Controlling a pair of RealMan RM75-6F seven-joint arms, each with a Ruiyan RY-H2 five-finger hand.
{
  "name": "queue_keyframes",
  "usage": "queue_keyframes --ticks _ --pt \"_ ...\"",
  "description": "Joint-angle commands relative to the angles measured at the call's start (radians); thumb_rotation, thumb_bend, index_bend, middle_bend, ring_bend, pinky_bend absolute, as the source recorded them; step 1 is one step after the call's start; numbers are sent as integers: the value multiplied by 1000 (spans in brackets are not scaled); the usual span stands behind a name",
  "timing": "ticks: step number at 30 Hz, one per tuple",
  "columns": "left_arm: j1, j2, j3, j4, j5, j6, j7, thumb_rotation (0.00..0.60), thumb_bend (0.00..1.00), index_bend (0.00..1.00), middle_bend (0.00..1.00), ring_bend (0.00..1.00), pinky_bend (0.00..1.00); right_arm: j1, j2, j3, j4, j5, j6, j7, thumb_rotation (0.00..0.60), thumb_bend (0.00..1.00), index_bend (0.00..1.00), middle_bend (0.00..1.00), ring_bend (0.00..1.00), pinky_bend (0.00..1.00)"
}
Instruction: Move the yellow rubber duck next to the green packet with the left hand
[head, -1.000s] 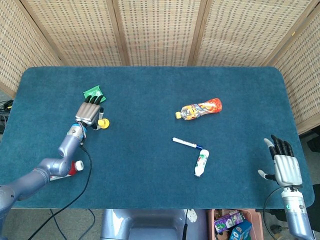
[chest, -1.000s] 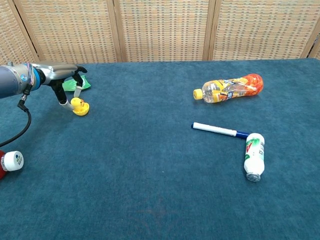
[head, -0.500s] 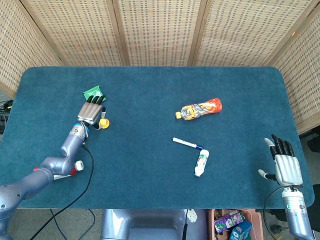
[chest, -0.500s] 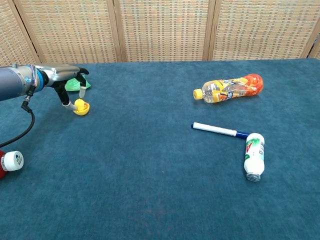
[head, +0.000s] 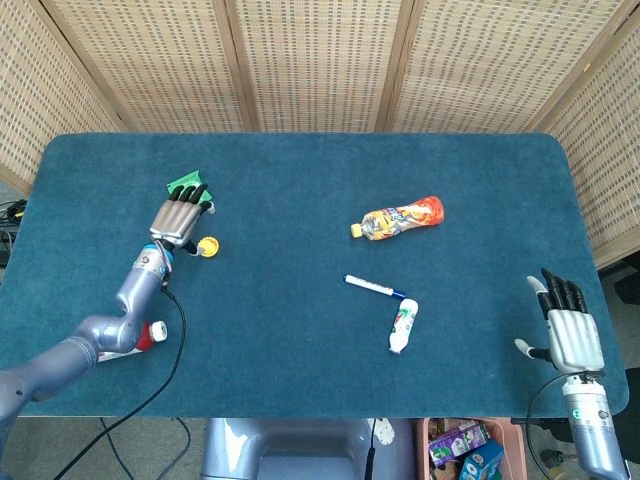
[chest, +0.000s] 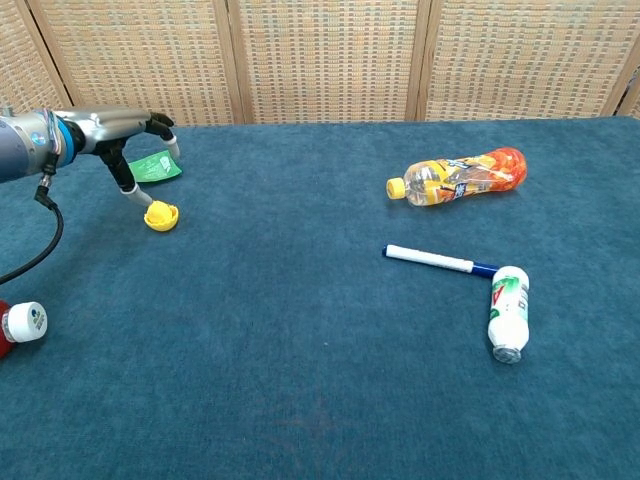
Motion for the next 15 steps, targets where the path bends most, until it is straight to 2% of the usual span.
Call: queue_keyframes --ticks 1,5,9,14,15 --pt "104 145 -5 -266 76 216 -26 600 155 196 0 0 0 1 2 -3 -3 -5 0 5 600 0 0 0 0 0" --pt "235 254 45 -501 118 417 41 600 153 119 0 0 0 2 7 -9 -16 -22 4 10 600 0 0 0 0 0" --pt "393 320 144 -689 187 626 106 600 148 87 0 0 0 -1 14 -21 -46 -61 31 5 600 0 0 0 0 0" --pt "558 318 262 -752 273 806 130 600 144 67 0 0 0 -13 28 -38 -90 -106 74 -13 600 0 0 0 0 0" --pt "572 315 271 -751 285 821 129 600 144 59 0 0 0 -15 29 -40 -94 -110 77 -15 600 0 0 0 0 0"
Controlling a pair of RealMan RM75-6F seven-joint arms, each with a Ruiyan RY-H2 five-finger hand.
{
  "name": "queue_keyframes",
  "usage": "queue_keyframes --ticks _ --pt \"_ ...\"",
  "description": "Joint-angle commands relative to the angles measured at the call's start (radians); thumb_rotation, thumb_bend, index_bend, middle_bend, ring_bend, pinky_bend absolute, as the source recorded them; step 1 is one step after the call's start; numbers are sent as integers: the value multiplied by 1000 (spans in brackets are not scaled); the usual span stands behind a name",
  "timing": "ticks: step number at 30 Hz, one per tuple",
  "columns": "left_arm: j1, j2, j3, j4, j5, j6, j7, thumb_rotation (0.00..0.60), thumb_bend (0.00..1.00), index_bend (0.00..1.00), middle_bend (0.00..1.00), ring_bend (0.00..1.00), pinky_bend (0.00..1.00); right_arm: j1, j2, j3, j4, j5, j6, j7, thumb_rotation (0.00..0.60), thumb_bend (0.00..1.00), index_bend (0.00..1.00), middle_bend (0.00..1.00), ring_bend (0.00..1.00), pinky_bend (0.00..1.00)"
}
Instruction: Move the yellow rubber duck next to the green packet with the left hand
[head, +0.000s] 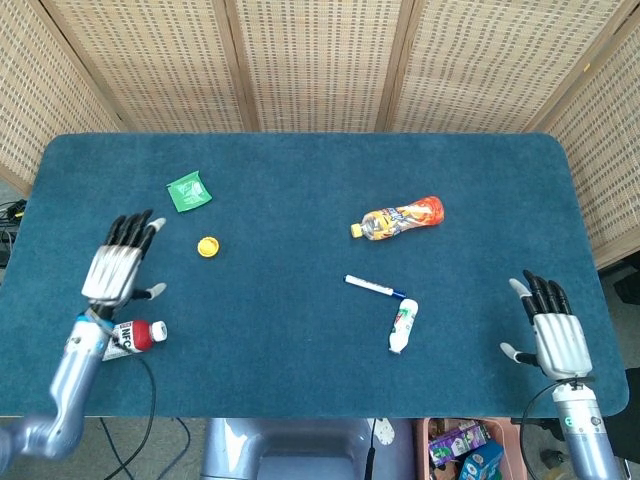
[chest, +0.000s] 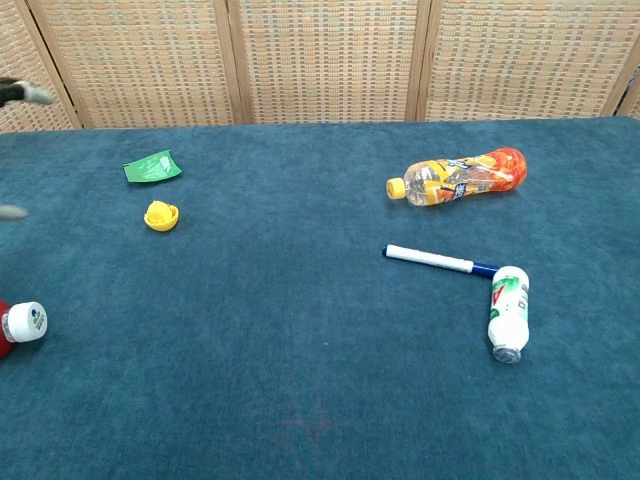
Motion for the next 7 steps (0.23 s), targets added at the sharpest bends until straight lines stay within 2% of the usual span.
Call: queue_keyframes --ticks 1,4,7 --pt "154 28 116 -64 104 153 37 600 144 55 0 0 0 -8 8 -8 -18 -17 18 -10 600 0 0 0 0 0" --pt "221 12 158 -49 143 207 26 600 144 52 0 0 0 -12 16 -14 -39 -38 37 -19 600 0 0 0 0 0" --pt "263 7 172 -46 176 246 15 600 143 47 0 0 0 -15 21 -18 -52 -53 48 -25 600 0 0 0 0 0"
